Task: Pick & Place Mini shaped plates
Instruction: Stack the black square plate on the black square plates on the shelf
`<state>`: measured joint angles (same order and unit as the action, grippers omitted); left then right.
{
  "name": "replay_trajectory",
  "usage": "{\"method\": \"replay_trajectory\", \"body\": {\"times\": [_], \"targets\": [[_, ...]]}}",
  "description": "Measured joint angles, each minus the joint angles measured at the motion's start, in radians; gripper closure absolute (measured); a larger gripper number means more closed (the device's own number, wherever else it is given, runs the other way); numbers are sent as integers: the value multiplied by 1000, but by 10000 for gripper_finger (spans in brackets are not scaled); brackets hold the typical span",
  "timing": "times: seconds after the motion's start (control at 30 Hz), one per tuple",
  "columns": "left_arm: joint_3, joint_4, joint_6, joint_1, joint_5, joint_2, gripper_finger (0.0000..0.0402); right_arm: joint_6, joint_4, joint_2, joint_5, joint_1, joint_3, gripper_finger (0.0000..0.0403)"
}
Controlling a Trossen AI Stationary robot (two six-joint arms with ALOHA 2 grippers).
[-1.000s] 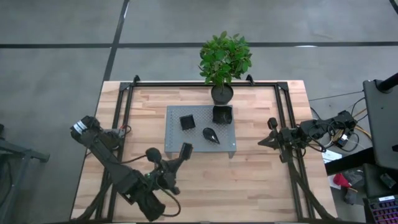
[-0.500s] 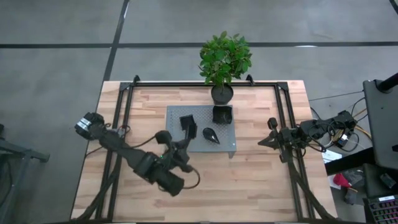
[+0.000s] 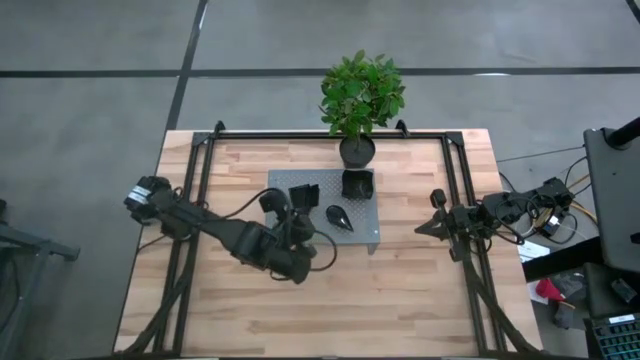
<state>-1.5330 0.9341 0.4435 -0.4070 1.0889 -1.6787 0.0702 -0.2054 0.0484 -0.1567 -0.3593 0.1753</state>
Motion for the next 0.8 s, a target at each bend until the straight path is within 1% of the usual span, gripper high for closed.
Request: {"method": "replay_trajectory", "body": {"times": [0.1, 0.23, 0.5, 0.63, 0.8], "targets": [[0, 33, 5, 15, -22, 0, 401, -1, 0, 0, 0, 0, 0, 394], [0, 64, 56, 46, -97, -4, 401, -2, 0, 0, 0, 0, 0, 394], [2, 142, 61, 74, -104, -28, 401, -2, 0, 0, 0, 0, 0, 394], [2, 150, 63, 78, -132, -41, 401, 0, 0, 0, 0, 0, 0, 394], [2, 175, 63, 91, -130, -48, 401, 0, 0, 0, 0, 0, 0, 394]]}}
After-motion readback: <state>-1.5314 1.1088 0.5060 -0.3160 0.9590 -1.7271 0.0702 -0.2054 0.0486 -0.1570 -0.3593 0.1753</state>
